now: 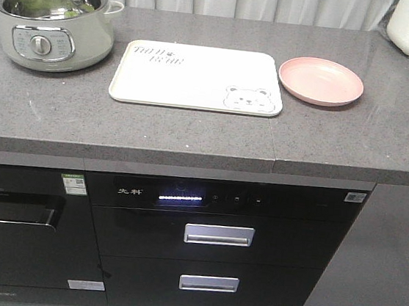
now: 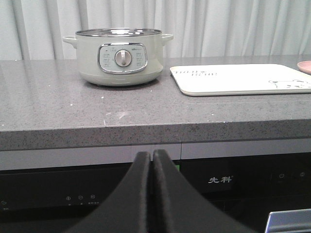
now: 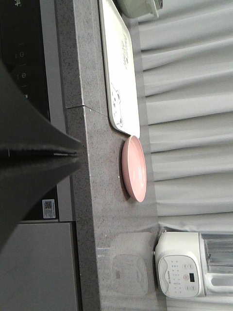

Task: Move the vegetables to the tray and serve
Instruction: 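Drive closer and align the base in front of the tray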

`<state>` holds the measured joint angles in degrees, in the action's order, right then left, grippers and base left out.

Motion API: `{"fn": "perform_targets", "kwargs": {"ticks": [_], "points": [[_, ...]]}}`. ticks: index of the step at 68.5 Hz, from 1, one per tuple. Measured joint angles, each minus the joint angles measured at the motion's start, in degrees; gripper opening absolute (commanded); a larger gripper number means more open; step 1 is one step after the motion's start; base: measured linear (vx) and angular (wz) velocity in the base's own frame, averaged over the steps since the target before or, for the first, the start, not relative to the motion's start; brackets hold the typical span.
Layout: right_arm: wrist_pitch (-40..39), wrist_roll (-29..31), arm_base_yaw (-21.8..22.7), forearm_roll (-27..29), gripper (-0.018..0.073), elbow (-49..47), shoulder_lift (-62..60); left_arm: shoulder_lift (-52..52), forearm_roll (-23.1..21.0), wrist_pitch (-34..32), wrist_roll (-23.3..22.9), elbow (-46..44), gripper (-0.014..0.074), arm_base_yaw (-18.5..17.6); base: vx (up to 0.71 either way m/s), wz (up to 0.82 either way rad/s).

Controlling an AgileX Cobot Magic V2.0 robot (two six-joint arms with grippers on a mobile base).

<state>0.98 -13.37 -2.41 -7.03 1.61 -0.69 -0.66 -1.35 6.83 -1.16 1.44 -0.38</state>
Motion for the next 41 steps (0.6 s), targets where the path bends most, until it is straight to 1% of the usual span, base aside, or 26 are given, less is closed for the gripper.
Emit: {"fn": "perform_targets", "kwargs": {"ticks": [41], "points": [[0.0, 0.0, 0.0, 0.0, -0.0002, 0.0, 0.0, 0.0, 0.0, 0.0, 0.0, 0.0, -0.0006, 0.0, 0.04, -0.02]]}}
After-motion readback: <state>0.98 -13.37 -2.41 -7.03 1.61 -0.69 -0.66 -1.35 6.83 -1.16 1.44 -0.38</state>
